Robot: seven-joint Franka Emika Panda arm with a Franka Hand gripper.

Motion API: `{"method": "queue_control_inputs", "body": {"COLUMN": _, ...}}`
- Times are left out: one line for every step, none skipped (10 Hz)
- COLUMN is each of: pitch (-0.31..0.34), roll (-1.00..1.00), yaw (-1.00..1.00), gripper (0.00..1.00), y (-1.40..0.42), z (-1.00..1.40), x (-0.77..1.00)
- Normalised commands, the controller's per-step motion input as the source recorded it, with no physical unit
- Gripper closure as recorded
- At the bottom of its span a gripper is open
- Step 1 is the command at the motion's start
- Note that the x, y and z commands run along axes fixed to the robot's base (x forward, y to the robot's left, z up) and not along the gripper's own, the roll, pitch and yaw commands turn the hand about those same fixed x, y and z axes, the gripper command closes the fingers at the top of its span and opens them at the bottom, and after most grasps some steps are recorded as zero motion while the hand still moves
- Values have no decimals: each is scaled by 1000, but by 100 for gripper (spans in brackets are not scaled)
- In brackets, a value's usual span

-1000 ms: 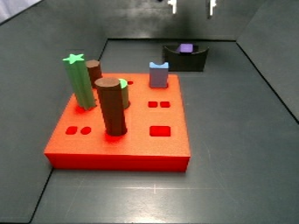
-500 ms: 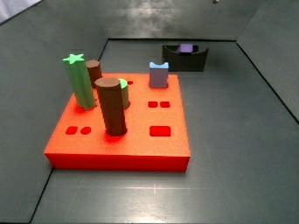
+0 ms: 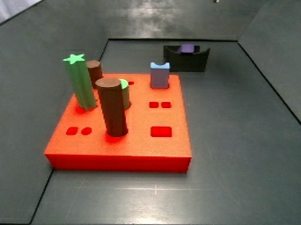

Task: Pick up the rectangle object. Move up. Place the rectangle object on the fixture. Regrasp the rectangle object. Move to above the board. Insert the rectangle object.
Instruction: Regrasp the rectangle object.

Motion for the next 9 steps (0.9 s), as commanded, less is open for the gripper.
{"method": "queue_control_inputs", "body": {"pitch": 5, "roll": 1000, "yaw": 28, "gripper": 0, "y": -22, "z": 8, "x": -36}}
{"method": "queue_control_inputs", "body": {"pitch": -1, "roll": 1000, "yaw": 28, "gripper": 0, "y": -23, "z": 6, "x": -30}}
{"method": "queue_control_inputs", "body": {"pitch": -8, "roll": 1000, "yaw": 30, "gripper": 0, "y": -19, "z": 6, "x": -22}}
{"method": "queue_control_inputs", "body": {"pitch": -10, "roll": 1000, "yaw": 31, "gripper": 0, "y": -17, "z": 6, "x": -21}}
{"method": "queue_control_inputs", "body": {"pitch": -9, "roll": 1000, "yaw": 33, "gripper": 0, "y": -16, "z": 3, "x": -23}}
{"method": "queue_control_inputs", "body": {"pitch": -6, "roll": 1000, "yaw": 34, "gripper": 0, "y": -14, "z": 4, "x": -17}}
{"method": "queue_control_inputs", "body": {"pitch": 0, "roll": 1000, "yaw": 35, "gripper": 0, "y": -18, "z": 3, "x": -3}}
{"method": "queue_control_inputs", "body": {"pitch": 5, "roll": 1000, "yaw": 37, "gripper": 0, "y": -19, "z": -1, "x": 13}}
{"method": "queue_control_inputs", "body": {"pitch": 12, "roll": 1000, "yaw": 39, "gripper": 0, "y": -20, "z": -8, "x": 24}}
